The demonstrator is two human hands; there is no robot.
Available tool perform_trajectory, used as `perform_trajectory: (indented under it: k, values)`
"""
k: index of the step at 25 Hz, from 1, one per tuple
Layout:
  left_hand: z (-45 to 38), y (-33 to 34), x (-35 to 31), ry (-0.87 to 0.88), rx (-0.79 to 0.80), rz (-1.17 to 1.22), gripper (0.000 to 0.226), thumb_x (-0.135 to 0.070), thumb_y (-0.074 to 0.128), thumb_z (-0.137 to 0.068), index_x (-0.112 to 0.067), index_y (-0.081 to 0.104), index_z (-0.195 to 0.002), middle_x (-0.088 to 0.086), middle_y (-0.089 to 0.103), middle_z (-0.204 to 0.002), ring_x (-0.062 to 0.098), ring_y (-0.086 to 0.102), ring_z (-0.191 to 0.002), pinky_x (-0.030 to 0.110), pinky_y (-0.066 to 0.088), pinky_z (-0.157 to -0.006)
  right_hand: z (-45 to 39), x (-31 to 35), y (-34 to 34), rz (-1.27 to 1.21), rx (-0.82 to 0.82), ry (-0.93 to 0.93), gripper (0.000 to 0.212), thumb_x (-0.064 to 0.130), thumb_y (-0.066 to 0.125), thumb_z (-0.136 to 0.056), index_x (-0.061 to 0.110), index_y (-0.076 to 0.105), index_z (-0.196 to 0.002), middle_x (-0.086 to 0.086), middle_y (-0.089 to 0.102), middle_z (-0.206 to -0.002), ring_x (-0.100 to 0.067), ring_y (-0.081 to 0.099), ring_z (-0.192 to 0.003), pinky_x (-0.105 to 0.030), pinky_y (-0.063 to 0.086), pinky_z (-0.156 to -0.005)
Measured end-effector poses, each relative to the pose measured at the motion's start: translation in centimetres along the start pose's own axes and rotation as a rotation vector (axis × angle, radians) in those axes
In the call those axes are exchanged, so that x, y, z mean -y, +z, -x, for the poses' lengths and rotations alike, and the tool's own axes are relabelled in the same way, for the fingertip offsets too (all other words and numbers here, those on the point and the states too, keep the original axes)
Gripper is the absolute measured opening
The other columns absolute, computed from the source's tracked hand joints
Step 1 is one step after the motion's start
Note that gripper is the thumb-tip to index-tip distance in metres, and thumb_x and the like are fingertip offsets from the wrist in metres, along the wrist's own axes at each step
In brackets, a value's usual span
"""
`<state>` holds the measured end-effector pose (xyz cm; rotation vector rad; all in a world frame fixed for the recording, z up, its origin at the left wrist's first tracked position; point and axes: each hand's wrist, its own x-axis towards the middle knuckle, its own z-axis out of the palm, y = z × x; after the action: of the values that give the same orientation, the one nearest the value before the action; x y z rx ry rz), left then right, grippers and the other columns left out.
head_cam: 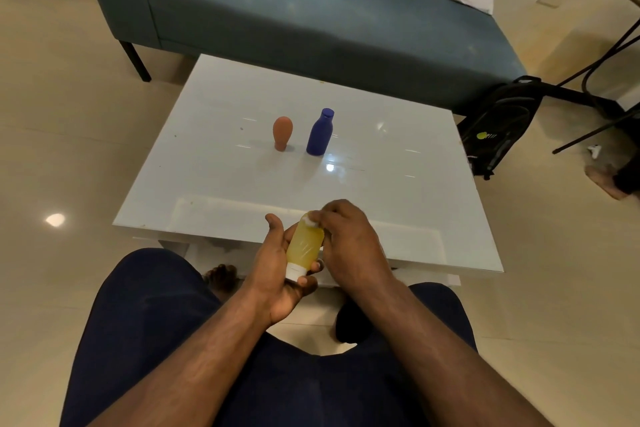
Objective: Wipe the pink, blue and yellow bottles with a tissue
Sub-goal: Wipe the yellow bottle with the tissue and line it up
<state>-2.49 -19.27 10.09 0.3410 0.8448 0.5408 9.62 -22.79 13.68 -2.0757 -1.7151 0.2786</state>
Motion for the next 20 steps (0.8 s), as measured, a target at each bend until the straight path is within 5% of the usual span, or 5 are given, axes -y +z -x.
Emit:
perform_trajectory:
  k: [5,10,13,16,20]
  values:
    - [0.5,0.1,-0.3,-0.012,-0.009,0.032,0.071,-0.070,0.030,-0.096,-0.015,0.068,-0.120,0.007,0.073,-0.082,0.016,0.067,-0.061,0.022,0.042,-0.039,3.0,1.4,0.7,0.038,0.089,-0.186,0.047,0.006,0.079,-0.067,0.015,0.069,-0.112,-0.004,0.065,-0.106,-0.024,0.057,-0.095,-0.034,0.055,-0.072]
    - [0.0,-0.1,0.1,-0.052,0.043,0.042,0.074,-0.069,0.045,-0.091,-0.010,0.061,-0.133,0.012,0.069,-0.093,0.019,0.057,-0.070,0.021,0.043,-0.042,0.7,0.2,0.0,0.049,0.004,-0.049,0.035,0.019,0.066,-0.087,0.019,0.063,-0.122,-0.002,0.058,-0.114,-0.021,0.054,-0.104,-0.034,0.051,-0.084]
    - [-0.1,-0.5,0.3,-0.071,0.058,0.075,0.074,-0.067,0.040,-0.095,-0.008,0.062,-0.132,0.016,0.074,-0.111,0.029,0.073,-0.096,0.034,0.060,-0.063,1.6,1.7,0.7,0.080,0.019,-0.097,0.038,0.015,0.070,-0.081,0.020,0.065,-0.119,-0.001,0.061,-0.109,-0.021,0.053,-0.099,-0.035,0.052,-0.079]
    - [-0.2,-0.7,0.4,-0.094,0.043,0.095,0.077,-0.069,0.039,-0.094,-0.007,0.061,-0.133,0.019,0.071,-0.119,0.033,0.070,-0.111,0.042,0.060,-0.082,3.1,1.7,0.4,0.033,0.061,-0.153,0.040,0.010,0.073,-0.077,0.021,0.067,-0.116,0.000,0.064,-0.106,-0.021,0.055,-0.094,-0.035,0.053,-0.073]
    - [-0.2,-0.1,0.4,-0.076,0.025,0.043,0.077,-0.070,0.045,-0.087,-0.010,0.060,-0.133,0.016,0.069,-0.101,0.024,0.062,-0.081,0.028,0.050,-0.055,1.1,-0.4,-0.1,0.005,0.038,-0.092,0.040,0.014,0.072,-0.078,0.018,0.067,-0.117,-0.003,0.064,-0.110,-0.024,0.056,-0.101,-0.039,0.051,-0.083]
